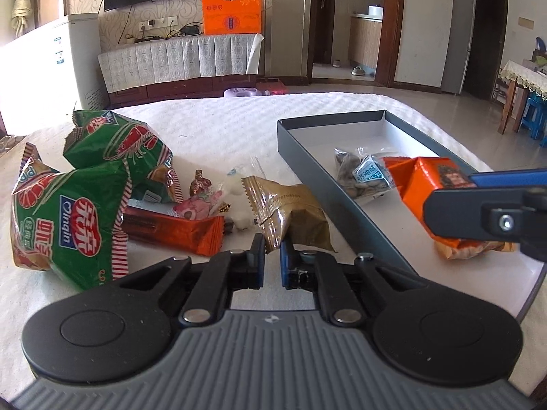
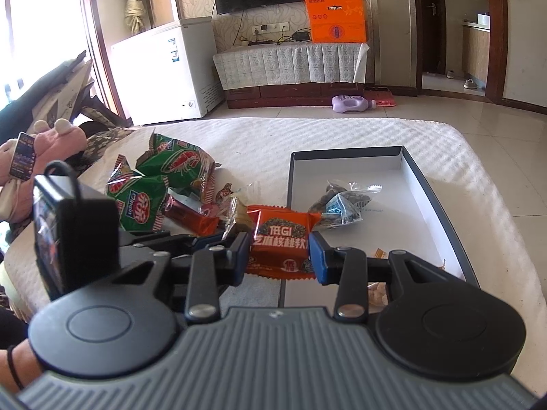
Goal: Organize snacks
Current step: 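Carry gold packet with left tool while right tool holds orange packet over box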
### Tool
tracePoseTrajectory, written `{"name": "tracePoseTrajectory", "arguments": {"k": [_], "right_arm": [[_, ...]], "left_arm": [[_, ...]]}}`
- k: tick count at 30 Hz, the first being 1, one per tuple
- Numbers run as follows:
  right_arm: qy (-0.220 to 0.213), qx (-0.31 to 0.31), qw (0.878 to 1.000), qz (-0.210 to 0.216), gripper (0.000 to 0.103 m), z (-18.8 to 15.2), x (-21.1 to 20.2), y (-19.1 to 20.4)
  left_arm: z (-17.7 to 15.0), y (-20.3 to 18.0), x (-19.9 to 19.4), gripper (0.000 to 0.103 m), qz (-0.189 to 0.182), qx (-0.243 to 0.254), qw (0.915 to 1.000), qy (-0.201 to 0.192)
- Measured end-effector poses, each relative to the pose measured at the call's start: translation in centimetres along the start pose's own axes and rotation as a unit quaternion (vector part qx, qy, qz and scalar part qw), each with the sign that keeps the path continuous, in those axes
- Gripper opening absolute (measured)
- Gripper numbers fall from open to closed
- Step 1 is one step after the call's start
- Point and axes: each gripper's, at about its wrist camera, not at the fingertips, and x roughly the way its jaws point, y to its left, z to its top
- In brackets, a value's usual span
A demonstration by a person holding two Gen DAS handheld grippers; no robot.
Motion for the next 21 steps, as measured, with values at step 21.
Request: {"name": "tracePoseTrajectory", "arguments": {"k": [21], "right_arm": [[-0.032, 0.002, 0.999, -0.02, 0.041, 0.4, -1.4, -0.6]], "left_arm": [[2.3, -1.4, -4.9, 0.011, -0.006, 0.031, 0.9973, -0.066]]}}
